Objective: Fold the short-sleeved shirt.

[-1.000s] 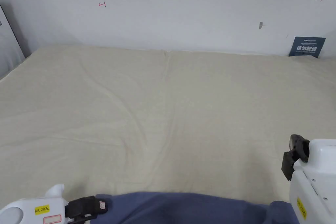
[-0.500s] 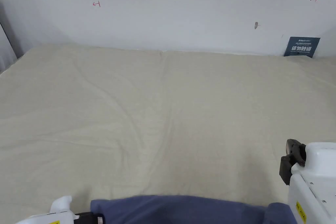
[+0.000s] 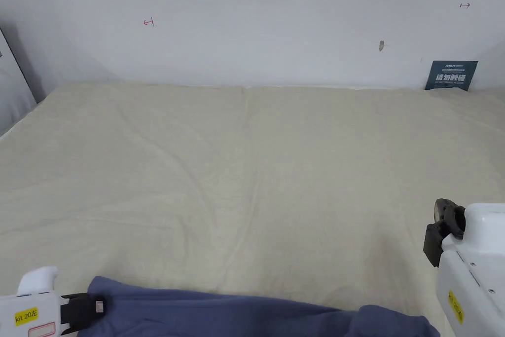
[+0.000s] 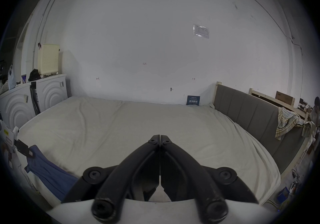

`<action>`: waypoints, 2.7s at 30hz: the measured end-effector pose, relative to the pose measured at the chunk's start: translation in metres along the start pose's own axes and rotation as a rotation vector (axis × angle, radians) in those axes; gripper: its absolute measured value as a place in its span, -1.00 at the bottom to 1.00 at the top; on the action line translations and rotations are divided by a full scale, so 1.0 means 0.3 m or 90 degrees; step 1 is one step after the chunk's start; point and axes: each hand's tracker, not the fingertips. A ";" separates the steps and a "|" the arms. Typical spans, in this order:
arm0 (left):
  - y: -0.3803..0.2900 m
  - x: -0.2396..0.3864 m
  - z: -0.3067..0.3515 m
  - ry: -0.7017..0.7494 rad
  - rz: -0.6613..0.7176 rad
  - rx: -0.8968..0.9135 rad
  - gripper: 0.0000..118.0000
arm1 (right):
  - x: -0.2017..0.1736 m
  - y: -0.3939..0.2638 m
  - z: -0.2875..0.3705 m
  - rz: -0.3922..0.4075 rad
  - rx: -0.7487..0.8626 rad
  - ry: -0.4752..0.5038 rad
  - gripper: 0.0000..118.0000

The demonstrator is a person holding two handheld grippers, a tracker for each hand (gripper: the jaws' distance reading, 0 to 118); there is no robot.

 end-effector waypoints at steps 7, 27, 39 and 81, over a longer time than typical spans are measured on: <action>-0.029 0.266 -0.036 -0.060 -0.044 -0.038 -0.88 | 0.035 -0.008 0.021 -0.008 0.006 0.006 -1.00; -0.245 0.799 -0.454 -0.127 -0.056 -0.154 0.92 | 0.157 -0.036 0.085 -0.016 0.002 -0.032 -1.00; -0.200 0.626 -0.149 -0.066 -0.091 0.119 -0.37 | 0.125 -0.024 0.085 -0.018 0.007 -0.013 -1.00; -0.208 0.504 -0.158 -0.259 -0.021 0.016 -0.91 | 0.125 -0.032 0.078 -0.024 -0.010 -0.011 -1.00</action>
